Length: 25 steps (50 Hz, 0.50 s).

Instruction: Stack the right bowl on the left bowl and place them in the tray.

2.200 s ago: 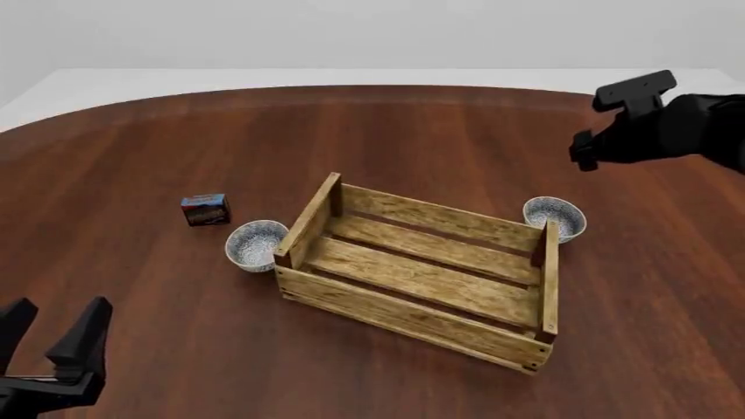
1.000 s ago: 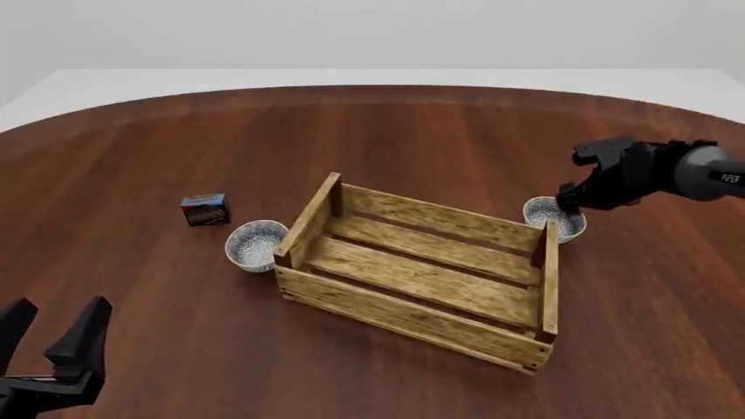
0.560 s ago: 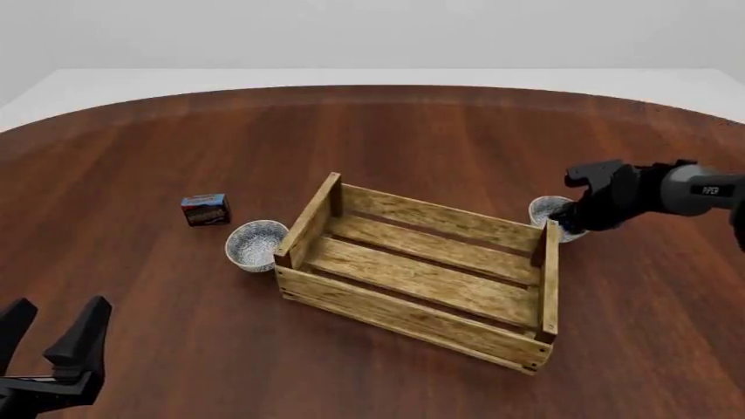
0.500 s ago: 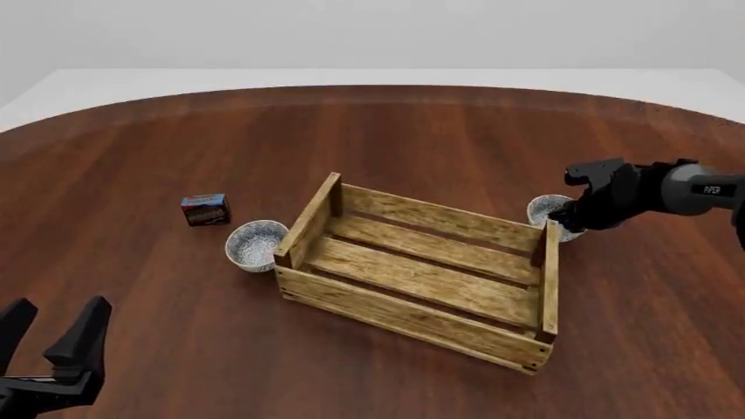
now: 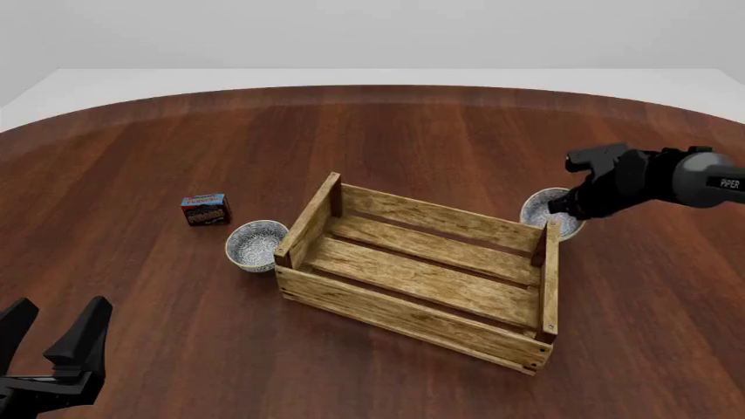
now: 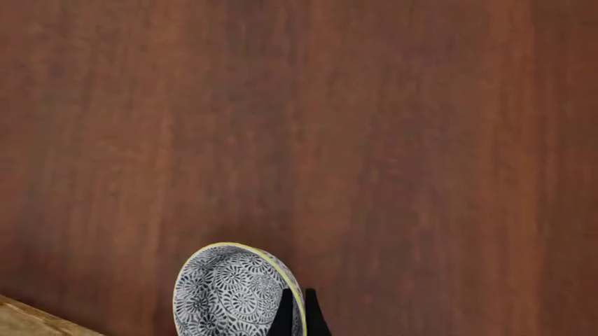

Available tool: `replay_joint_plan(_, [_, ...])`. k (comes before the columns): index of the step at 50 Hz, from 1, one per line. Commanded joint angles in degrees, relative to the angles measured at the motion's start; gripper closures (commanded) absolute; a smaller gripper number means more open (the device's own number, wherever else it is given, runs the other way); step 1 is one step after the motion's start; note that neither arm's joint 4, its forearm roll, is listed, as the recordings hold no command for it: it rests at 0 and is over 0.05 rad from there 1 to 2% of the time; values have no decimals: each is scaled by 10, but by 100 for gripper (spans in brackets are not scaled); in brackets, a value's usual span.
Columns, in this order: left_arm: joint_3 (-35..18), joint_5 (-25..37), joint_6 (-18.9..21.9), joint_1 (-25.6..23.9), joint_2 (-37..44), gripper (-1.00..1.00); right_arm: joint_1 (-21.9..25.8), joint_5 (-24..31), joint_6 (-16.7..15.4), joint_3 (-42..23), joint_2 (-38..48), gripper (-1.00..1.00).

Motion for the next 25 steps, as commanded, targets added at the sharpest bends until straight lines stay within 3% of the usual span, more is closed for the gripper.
replay_joint_plan(1, [0,14,-1,1,-19,-100,5,2,3,25,-87,100])
replay_joint_plan(25, [0,8,0,2,-12,-100,-12,25,-10,-13,-147,100])
